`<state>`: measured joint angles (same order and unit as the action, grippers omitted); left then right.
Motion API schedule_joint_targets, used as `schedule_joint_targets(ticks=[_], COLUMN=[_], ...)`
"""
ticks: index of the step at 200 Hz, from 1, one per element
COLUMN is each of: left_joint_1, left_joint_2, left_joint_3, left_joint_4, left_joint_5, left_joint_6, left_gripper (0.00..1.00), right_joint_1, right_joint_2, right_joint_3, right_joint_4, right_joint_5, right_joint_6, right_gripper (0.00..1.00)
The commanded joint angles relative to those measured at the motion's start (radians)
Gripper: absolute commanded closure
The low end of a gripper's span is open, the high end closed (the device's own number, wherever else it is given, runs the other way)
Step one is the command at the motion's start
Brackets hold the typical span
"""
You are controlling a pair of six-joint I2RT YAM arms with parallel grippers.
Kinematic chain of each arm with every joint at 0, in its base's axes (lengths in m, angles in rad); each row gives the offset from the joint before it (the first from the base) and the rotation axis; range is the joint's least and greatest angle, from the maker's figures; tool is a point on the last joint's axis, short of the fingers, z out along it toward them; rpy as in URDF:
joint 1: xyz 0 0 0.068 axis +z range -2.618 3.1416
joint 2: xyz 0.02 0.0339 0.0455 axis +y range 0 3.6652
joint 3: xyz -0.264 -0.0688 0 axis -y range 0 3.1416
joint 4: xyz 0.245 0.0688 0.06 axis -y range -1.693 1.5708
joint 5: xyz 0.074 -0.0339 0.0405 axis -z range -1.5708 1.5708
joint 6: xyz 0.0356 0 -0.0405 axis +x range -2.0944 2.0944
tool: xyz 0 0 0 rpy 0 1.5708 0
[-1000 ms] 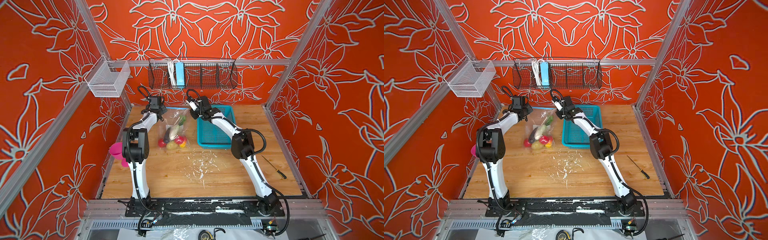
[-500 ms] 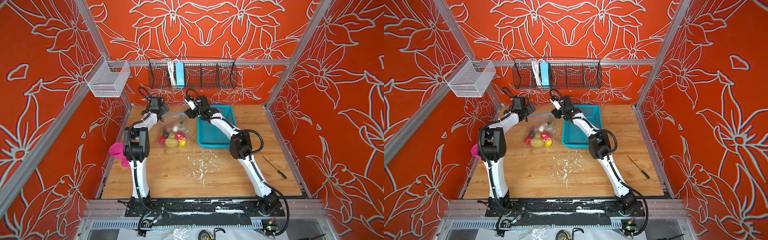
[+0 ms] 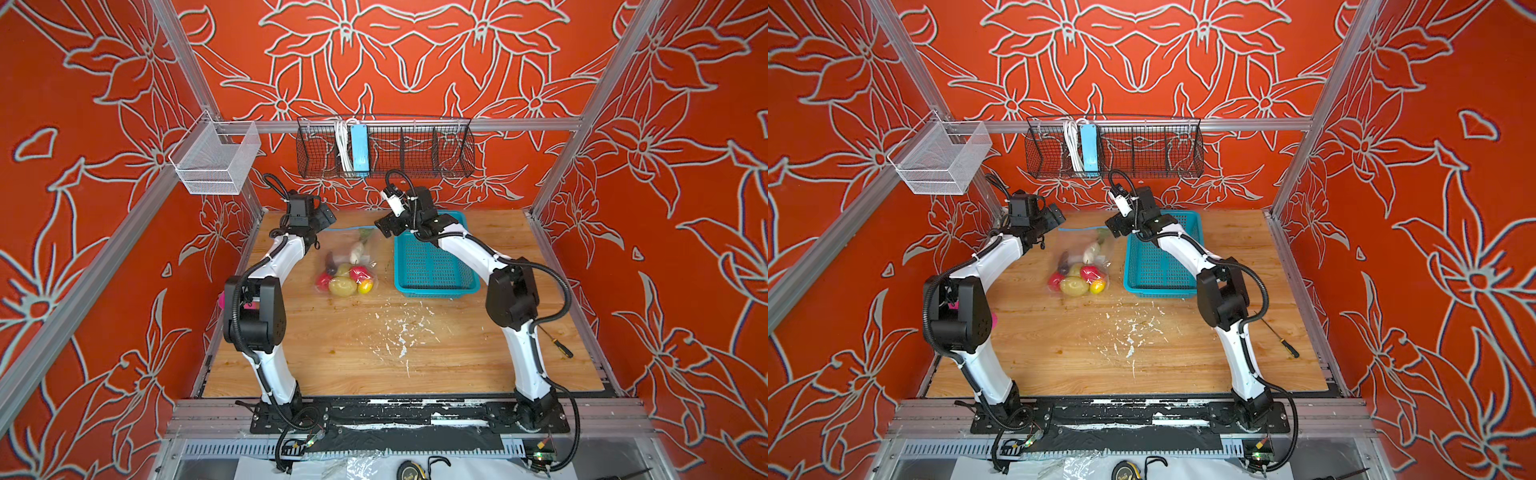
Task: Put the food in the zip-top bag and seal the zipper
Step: 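Open both grippers and release the bag zipper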
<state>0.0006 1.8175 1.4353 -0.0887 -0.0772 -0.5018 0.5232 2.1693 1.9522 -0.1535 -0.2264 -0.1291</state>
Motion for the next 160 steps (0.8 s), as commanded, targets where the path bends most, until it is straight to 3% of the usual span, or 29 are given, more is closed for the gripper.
schedule_joint_targets(ticks=[1, 39, 67, 104, 125, 160], left_joint_1=[-0.019, -0.024, -0.031, -0.033, -0.033, -0.033], left_joint_2=[-0.031, -0.053, -0.141, -0.229, -0.262, -0.331], left_joint_3=[-0.057, -0.081, -0.186, -0.258, -0.299, -0.413], left_joint_4=[-0.006, -0.059, 0.000, -0.055, -0.080, -0.037], left_joint_5=[0.071, 0.169, 0.166, 0.091, 0.060, -0.011], left_joint_6=[0.008, -0.006, 0.004, 0.072, 0.109, 0.193], left_gripper=[0.03, 0.03, 0.03, 0.03, 0.03, 0.03], right_joint_1=[0.002, 0.000, 0.001, 0.000, -0.006, -0.027], right_joint_2=[-0.119, -0.286, -0.404, -0.543, -0.606, -0.699], right_joint_3=[-0.144, -0.342, -0.499, -0.665, -0.759, -0.877], right_joint_4=[0.094, 0.103, 0.138, 0.175, 0.207, 0.223], right_joint_5=[0.022, 0.089, 0.142, 0.213, 0.311, 0.339], right_joint_6=[0.039, 0.054, 0.066, 0.068, 0.096, 0.095], right_gripper=[0.02, 0.02, 0.02, 0.02, 0.02, 0.02])
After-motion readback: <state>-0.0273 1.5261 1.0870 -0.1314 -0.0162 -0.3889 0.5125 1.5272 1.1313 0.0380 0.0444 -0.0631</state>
